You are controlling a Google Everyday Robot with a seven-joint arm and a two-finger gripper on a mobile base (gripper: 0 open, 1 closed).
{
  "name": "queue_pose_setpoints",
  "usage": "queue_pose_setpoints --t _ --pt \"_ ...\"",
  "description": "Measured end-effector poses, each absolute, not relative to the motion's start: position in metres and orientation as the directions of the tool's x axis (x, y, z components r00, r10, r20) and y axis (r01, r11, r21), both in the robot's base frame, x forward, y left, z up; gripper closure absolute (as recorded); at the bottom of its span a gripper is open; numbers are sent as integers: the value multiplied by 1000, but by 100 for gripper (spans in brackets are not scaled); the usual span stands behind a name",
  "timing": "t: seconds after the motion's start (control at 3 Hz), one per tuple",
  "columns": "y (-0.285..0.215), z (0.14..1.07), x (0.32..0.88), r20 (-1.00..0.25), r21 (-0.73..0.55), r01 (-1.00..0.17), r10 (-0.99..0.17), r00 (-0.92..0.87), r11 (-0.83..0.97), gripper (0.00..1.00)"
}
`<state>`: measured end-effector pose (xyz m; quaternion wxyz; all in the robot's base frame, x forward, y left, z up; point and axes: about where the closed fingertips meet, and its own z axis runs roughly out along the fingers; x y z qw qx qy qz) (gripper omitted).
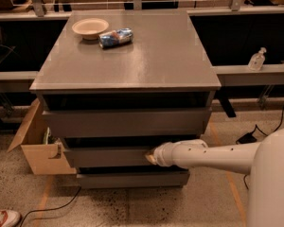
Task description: Close middle drawer
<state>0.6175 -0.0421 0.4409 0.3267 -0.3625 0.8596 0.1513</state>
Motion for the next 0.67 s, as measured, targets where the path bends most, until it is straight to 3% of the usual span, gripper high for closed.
queue_pose_setpoints --t 0.67 --pt "-75 429 587 -578 46 -691 -545 -608 722 100"
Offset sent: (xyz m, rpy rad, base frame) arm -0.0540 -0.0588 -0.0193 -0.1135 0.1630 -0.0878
